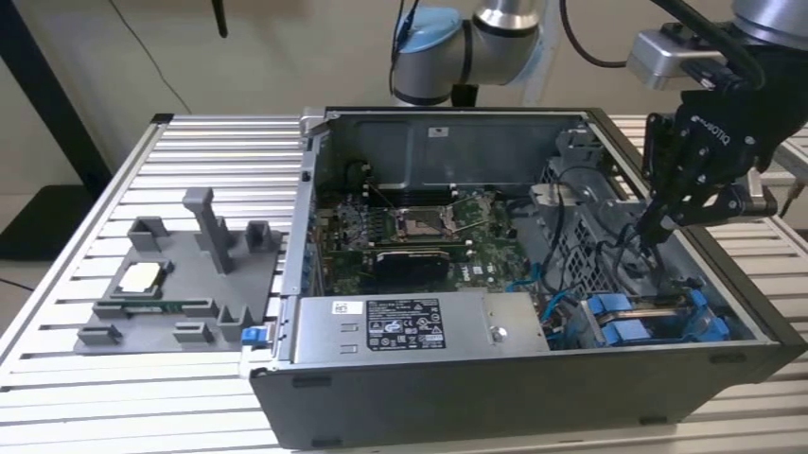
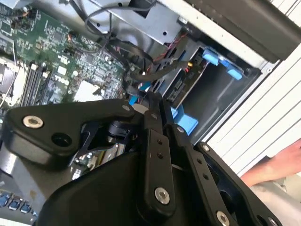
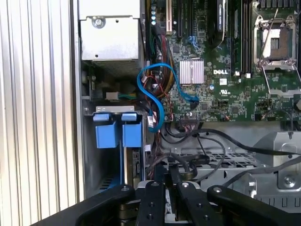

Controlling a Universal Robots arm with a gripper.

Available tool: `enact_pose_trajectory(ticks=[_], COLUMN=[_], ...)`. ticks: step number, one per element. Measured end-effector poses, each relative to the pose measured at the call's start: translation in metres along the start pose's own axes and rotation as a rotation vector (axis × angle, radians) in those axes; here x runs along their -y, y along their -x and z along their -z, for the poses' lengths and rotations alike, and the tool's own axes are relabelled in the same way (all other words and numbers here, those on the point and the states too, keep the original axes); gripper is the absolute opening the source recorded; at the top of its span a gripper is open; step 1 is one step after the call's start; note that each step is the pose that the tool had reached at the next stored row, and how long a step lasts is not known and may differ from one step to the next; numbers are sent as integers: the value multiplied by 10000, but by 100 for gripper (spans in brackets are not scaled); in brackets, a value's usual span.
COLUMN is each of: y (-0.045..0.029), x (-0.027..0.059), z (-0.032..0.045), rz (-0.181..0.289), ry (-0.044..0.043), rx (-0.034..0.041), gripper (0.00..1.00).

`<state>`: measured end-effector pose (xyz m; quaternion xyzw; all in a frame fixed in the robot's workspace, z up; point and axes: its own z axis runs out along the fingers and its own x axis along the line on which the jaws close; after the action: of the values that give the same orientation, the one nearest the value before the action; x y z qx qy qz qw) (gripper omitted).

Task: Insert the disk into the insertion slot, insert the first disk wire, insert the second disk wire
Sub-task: 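Insert the second disk wire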

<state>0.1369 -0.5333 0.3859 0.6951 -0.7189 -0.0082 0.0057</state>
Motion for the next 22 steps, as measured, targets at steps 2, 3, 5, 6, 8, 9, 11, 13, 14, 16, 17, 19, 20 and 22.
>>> enact_pose_trajectory(ticks=[2, 3, 5, 6, 8, 9, 11, 13, 14, 16, 17, 19, 20, 22], y=[0, 1, 0, 0, 0, 1, 1, 0, -1, -2, -3, -4, -5, -11], x=[-7, -9, -13, -13, -13, -13, -13, -13, -13, -12, -12, -12, -12, -11], z=[1, 0, 0, 0, 0, -1, -7, -18, -23, -33, -45, -57, -63, -79], rz=[0, 2, 1, 1, 1, 1, 1, 1, 1, 1, 1, 1, 1, 1], ry=[-1, -1, -1, -1, -1, -1, -1, -2, -1, -1, -1, -1, -1, -1], rx=[-2, -1, -1, -1, -1, -1, -2, -1, -2, -2, -1, -1, -1, -1], gripper=[16, 16, 16, 16, 16, 16, 16, 16, 16, 16, 16, 16, 16, 16])
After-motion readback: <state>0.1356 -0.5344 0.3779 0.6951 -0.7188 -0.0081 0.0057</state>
